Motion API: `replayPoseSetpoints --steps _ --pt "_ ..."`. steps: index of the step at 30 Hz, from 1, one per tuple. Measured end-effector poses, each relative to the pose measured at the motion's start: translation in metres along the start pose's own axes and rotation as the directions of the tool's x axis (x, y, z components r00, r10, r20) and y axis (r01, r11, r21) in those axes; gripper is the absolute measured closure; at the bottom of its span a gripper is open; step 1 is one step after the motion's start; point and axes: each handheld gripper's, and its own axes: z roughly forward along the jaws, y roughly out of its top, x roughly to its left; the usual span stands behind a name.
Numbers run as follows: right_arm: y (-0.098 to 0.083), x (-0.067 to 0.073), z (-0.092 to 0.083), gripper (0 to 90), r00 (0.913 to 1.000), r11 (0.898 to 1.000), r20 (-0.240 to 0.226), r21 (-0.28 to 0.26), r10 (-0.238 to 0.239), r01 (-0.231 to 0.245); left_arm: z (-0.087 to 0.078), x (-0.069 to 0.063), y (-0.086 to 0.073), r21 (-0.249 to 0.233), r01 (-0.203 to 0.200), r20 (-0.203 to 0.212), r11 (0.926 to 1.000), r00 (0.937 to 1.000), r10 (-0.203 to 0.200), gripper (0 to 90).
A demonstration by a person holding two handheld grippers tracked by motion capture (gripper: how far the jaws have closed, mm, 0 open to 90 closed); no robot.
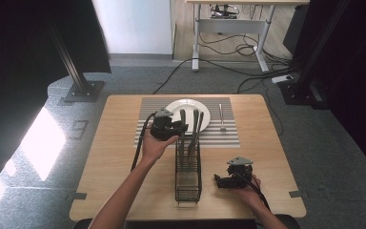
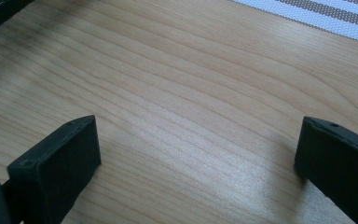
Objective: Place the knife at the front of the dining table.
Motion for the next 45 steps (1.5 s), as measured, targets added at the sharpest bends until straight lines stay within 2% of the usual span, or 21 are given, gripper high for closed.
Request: replayPoseSetpoints --steps 8,18,21,30,32,36,45 --pt "0.000 0.000 0.000 0.4 1.0000 1.000 0.000 -0.001 -0.001 0.001 0.000 -0.002 -0.001 -0.011 -0.014 0.028 0.9998 0.9995 0.015 77.6" --pt "0.000 0.000 0.000 0.6 1.0000 1.000 -0.002 -0.001 -0.002 0.002 0.000 -0.001 -0.001 -0.019 -0.005 0.046 0.9998 0.9989 0.006 79.7" --pt "0.000 0.000 0.000 0.6 1.0000 1.000 -0.002 -0.001 -0.002 0.002 -0.001 -0.001 -0.002 -0.030 0.006 0.060 0.9995 0.9982 -0.004 80.6" --pt "0.000 0.000 0.000 0.7 1.0000 1.000 -0.003 -0.001 -0.001 0.001 -0.005 -0.002 -0.003 -0.065 0.003 0.095 0.9979 0.9954 0.003 82.7" --pt "0.000 0.000 0.000 0.8 1.0000 1.000 -0.003 -0.001 -0.001 0.001 -0.008 -0.004 -0.002 -0.080 0.004 0.107 0.9968 0.9942 0.004 83.4" --pt "0.000 0.000 0.000 0.9 1.0000 1.000 -0.003 -0.001 0.000 0.000 -0.014 -0.008 0.001 -0.090 -0.042 0.080 0.9951 0.9956 0.049 83.7" --pt "0.000 0.000 0.000 0.9 1.0000 1.000 -0.004 -0.001 0.000 0.000 -0.037 -0.010 0.014 -0.167 -0.030 0.098 0.9856 0.9940 0.047 83.7"
